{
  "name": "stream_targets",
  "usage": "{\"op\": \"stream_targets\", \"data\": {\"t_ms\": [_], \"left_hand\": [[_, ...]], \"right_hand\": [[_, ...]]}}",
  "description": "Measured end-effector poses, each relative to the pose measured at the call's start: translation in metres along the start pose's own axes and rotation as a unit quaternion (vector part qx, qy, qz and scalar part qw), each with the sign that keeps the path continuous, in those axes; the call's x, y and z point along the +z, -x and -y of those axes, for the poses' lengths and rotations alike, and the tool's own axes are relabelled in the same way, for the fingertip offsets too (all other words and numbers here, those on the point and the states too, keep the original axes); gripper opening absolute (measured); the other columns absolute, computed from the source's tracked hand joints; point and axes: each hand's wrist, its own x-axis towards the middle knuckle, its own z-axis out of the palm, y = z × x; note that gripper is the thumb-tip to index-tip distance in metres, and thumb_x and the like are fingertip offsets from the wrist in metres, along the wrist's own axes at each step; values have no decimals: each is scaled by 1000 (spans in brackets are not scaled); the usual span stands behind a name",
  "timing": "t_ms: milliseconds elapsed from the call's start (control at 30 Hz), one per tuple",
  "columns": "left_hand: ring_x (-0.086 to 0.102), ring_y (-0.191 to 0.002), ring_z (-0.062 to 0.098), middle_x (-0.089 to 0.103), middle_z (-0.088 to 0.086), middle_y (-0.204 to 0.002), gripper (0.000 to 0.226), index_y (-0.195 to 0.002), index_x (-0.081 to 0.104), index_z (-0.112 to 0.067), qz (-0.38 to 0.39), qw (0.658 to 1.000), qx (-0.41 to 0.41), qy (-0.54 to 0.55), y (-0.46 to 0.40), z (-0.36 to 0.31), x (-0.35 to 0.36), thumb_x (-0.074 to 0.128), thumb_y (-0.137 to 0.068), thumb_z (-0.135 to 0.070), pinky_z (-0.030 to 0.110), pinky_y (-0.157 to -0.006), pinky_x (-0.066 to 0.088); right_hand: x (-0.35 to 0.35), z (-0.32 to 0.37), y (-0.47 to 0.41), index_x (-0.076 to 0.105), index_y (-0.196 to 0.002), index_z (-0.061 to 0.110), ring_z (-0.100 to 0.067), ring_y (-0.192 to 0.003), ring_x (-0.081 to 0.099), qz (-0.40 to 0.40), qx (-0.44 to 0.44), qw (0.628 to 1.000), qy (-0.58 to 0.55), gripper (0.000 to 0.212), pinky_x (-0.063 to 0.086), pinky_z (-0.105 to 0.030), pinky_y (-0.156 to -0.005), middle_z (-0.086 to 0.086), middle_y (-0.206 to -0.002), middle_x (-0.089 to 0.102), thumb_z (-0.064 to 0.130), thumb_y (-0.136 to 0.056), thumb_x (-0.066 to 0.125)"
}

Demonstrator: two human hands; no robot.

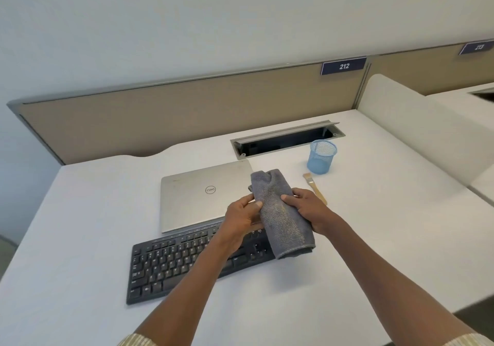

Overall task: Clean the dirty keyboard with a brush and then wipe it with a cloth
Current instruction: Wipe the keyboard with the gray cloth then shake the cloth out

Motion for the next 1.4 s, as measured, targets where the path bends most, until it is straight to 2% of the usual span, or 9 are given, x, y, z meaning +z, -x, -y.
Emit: {"op": "stream_targets", "data": {"t_ms": [200, 433, 600, 833, 967, 1133, 1233, 1333, 1400], "left_hand": [[72, -108, 25, 74, 4, -120, 45, -144, 46, -27, 21, 1000, -4, 10, -31, 16, 54, 58, -103, -14, 37, -82, 61], [70, -112, 23, 69, -3, -130, 52, -151, 41, -31, 30, 999, -17, -19, -76, 34, 123, 57, -104, -15, 40, -93, 57], [67, -118, 25, 66, -7, -135, 54, -152, 40, -35, 50, 998, -27, -36, -101, 50, 160, 56, -104, -17, 55, -106, 49], [68, -114, 19, 65, -11, -134, 51, -147, 44, -38, 56, 996, -55, -41, -121, 68, 196, 52, -104, -11, 48, -104, 51], [68, -114, 21, 67, -10, -132, 50, -145, 45, -38, 59, 995, -72, -38, -122, 79, 212, 53, -104, -10, 44, -102, 51], [67, -104, 14, 68, -9, -131, 52, -146, 46, -33, 67, 993, -93, -20, -122, 90, 226, 52, -102, -6, 36, -91, 51], [68, -106, 15, 66, -8, -132, 45, -139, 45, -33, 65, 992, -106, -18, -122, 92, 232, 51, -103, -6, 37, -94, 53], [68, -107, 16, 62, -2, -130, 36, -136, 51, -29, 43, 991, -98, -76, -122, 93, 241, 49, -105, -10, 32, -91, 55], [65, -116, 20, 60, 3, -139, 39, -142, 54, -18, -7, 980, -51, -192, -126, 92, 247, 49, -104, -12, 28, -93, 53]], "right_hand": [[-65, -7, -18, 66, -114, 6, -31, -96, 70, 8, 8, 1000, -14, 22, 57, -46, -89, -14, -104, 74, 16, -95, 63], [-144, -9, -45, 67, -111, 7, -27, -90, 71, -12, 12, 1000, 7, 19, 58, -41, -83, -13, -103, 74, 17, -95, 62], [-190, -14, -62, 66, -109, 6, -24, -85, 70, -22, 21, 999, 41, 18, 58, -37, -77, -14, -101, 74, 17, -95, 62], [-230, -22, -72, 66, -105, 4, -14, -70, 67, -37, 38, 994, 94, 14, 53, -26, -62, -10, -90, 72, 13, -95, 62], [-248, -35, -74, 68, -101, 9, -17, -75, 68, -34, 44, 987, 153, 13, 55, -31, -69, -13, -94, 73, 18, -93, 66], [-265, -38, -69, 70, -100, 16, -22, -84, 70, -64, 40, 972, 223, 14, 55, -37, -81, -5, -91, 74, 25, -89, 69], [-278, -39, -66, 69, -96, 17, -23, -85, 69, -76, 39, 953, 290, 14, 56, -41, -83, -4, -89, 73, 28, -87, 69], [-289, -39, -62, 69, -102, 17, -24, -86, 66, -79, 37, 933, 348, 18, 52, -37, -77, -2, -88, 69, 31, -90, 65], [-293, -37, -56, 64, -120, 17, -20, -91, 60, -91, 41, 923, 373, 31, 44, -32, -78, 0, -99, 66, 35, -95, 58]]}}
